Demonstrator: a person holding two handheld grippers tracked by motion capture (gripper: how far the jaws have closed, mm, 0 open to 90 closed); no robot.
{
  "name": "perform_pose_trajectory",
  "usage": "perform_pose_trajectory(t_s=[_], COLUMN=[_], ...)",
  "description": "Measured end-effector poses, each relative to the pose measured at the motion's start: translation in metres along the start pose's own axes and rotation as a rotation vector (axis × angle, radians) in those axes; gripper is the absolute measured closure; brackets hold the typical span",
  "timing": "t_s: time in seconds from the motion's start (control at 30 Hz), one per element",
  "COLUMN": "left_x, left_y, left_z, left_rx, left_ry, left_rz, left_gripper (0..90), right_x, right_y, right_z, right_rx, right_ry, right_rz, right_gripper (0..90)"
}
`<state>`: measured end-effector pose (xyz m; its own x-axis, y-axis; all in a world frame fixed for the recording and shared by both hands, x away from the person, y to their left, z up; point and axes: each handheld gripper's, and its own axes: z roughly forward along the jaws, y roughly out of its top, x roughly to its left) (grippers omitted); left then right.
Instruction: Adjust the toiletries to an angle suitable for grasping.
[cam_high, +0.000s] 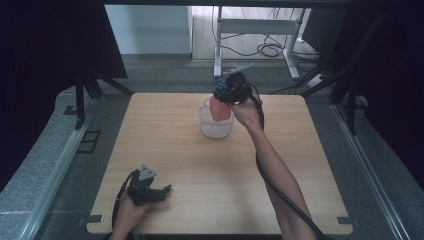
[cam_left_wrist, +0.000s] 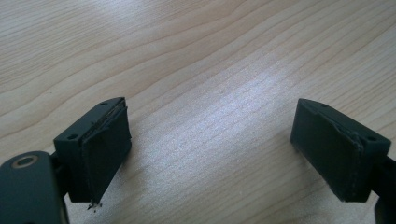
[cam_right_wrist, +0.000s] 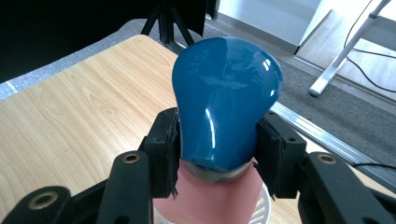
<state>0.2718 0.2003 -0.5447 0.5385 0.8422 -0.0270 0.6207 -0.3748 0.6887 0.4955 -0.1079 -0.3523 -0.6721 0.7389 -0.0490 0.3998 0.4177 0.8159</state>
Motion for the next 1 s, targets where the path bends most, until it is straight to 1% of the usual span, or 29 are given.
perform_pose_trajectory(t_s=[0.23,0.47,1.0], left_x=[0.000,0.000,0.000], left_y=[0.000,0.000,0.000], left_z=[0.000,0.000,0.000], left_rx=[0.000,0.002,0.004], left_ry=[0.000,0.001,0.000], left_rz=[0.000,0.002,0.001], left_gripper=[11.6,11.7,11.7], right_x=[-0.002,-0.003,0.000], right_y=[-0.002,-0.007,-0.022], right_z=[0.008,0.016,0.033], right_rx=[0.005,0.016,0.038], right_ry=[-0.007,-0.009,0.002], right_rz=[0.009,0.008,0.009], right_gripper=[53.2,53.2,53.2])
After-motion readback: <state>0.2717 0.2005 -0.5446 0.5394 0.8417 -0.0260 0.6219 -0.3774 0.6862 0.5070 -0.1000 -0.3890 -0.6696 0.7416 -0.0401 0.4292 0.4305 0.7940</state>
